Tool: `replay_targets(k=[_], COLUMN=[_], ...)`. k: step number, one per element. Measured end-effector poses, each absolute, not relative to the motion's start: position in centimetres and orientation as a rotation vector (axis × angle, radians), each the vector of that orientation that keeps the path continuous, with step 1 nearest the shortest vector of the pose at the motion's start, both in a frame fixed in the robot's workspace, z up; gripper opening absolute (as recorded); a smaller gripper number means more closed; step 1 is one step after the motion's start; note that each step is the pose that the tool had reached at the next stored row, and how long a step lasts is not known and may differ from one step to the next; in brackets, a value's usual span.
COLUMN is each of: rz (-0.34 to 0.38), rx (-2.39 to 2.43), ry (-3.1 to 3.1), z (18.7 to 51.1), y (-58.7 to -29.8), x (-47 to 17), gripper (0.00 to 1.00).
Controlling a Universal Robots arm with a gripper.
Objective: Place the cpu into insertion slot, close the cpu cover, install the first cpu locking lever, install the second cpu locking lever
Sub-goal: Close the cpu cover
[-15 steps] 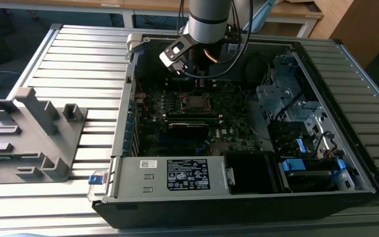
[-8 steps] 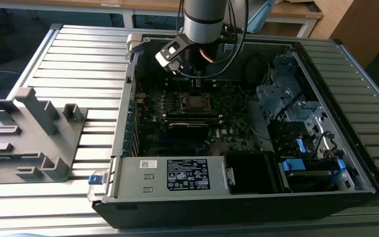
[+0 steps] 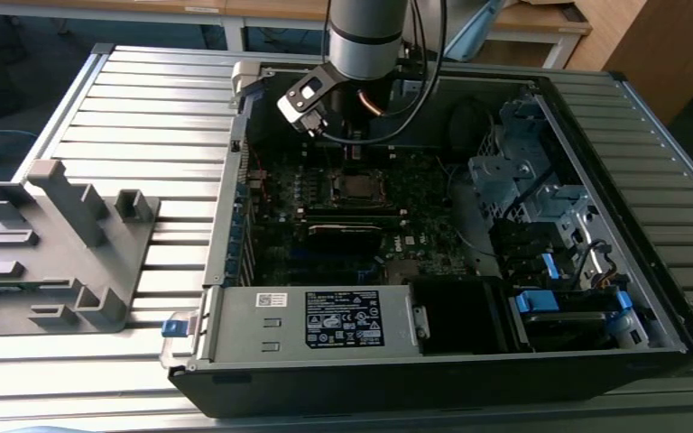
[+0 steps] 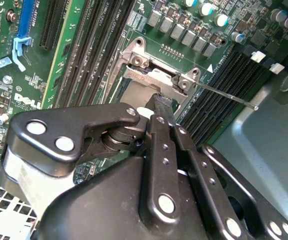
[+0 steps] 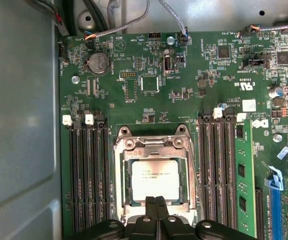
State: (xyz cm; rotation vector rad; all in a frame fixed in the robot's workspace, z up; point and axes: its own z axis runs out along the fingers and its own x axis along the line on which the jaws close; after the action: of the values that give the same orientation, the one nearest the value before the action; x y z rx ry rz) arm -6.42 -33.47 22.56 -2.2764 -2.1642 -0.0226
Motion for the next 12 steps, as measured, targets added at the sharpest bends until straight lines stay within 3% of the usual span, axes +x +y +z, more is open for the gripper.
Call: replay_targets(k=[12], rz=[-0.024], rx=[-2.277], ry=[-2.165], z=[22.37], y=[-33.63], x=[-6.97], gripper=[0.1])
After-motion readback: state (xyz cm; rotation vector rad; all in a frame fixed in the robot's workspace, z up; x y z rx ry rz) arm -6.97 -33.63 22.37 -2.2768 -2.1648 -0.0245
